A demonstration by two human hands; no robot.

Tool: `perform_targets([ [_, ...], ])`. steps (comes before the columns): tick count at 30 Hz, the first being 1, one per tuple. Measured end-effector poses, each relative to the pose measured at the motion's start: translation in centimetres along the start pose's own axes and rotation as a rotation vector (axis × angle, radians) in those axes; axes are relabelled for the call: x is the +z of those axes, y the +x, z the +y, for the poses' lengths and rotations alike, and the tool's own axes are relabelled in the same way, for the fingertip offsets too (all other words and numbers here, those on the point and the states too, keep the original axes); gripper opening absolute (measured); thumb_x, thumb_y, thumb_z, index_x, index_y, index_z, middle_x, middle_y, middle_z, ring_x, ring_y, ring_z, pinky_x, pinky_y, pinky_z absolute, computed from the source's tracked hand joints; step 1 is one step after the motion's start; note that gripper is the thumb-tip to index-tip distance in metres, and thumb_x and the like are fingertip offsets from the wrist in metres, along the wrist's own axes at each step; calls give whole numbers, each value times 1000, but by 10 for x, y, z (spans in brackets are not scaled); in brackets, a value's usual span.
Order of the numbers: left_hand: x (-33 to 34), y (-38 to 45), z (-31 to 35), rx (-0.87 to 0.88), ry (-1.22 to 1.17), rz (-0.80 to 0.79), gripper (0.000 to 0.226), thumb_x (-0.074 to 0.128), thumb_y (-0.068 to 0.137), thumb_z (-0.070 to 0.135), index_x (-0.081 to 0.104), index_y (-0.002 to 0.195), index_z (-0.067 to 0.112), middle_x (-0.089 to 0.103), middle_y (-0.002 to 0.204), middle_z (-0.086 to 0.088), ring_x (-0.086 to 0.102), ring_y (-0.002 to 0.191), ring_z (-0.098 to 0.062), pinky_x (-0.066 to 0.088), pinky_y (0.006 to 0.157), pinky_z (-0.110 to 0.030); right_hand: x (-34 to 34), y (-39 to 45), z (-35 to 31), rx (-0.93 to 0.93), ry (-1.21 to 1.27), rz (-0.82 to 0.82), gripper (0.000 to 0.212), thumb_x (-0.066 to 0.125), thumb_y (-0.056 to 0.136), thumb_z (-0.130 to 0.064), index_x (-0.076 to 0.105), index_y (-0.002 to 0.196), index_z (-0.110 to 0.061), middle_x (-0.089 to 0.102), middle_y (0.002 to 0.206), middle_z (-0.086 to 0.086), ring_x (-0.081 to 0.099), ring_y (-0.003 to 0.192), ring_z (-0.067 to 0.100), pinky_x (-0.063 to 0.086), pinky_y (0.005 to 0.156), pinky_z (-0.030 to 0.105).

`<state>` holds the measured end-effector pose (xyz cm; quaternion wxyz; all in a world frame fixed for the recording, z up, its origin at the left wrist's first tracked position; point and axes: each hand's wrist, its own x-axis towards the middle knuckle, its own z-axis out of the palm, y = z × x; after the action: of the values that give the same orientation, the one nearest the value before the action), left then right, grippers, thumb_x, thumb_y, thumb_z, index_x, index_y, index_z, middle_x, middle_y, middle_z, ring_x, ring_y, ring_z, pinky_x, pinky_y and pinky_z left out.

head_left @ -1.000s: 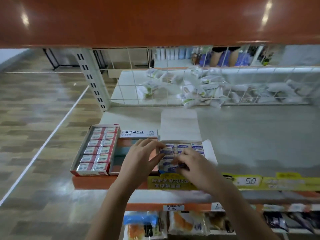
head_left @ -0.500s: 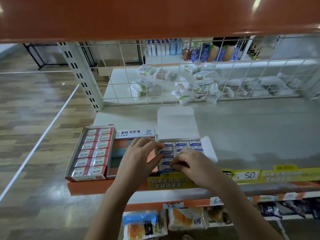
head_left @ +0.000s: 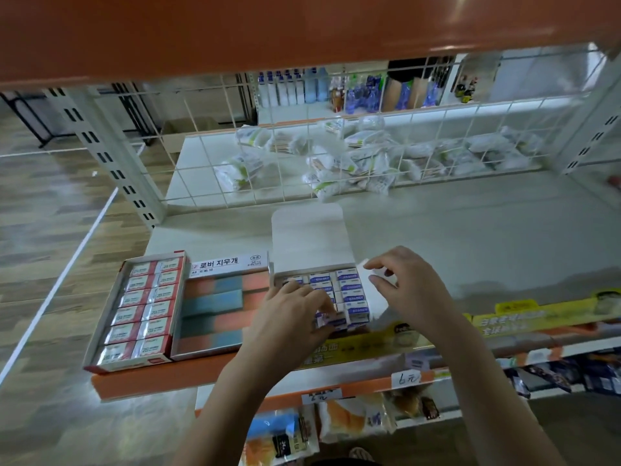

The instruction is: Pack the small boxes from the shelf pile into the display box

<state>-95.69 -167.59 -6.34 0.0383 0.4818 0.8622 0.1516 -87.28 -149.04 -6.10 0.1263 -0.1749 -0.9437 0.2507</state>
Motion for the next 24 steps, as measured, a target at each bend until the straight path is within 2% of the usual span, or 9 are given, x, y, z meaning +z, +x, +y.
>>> perform_targets([
  [7,1,3,-4,-80,-4,-53,25,55,87,49,59,106,33,60,118,12,49,110,-10,38,90,-27,5,1,3,17,30,4,22,61,89,-19,64,112,-19,51,103,-6,49,83,4,35,71,12],
  [14,2,5,-5,-77,31,-83,23,53,89,48,62,106,34,60,116,11,49,108,-11,37,87,-25,5,3,1,14,37,-19,23,59,90,-19,63,113,-19,51,105,-6,50,83,4,39,73,13],
  [19,2,13,2,-7,24,-117,26,54,91,40,57,116,36,57,123,9,46,117,-14,37,97,-31,5,4,1,18,36,-29,23,58,91,-18,63,113,-19,52,109,-4,52,82,4,39,72,11],
  [24,1,19,-1,73,49,-189,23,49,92,42,60,113,38,57,118,10,46,112,-12,37,96,-30,6,5,1,36,13,-40,23,57,91,-17,62,113,-20,52,111,-4,52,84,4,44,75,14],
])
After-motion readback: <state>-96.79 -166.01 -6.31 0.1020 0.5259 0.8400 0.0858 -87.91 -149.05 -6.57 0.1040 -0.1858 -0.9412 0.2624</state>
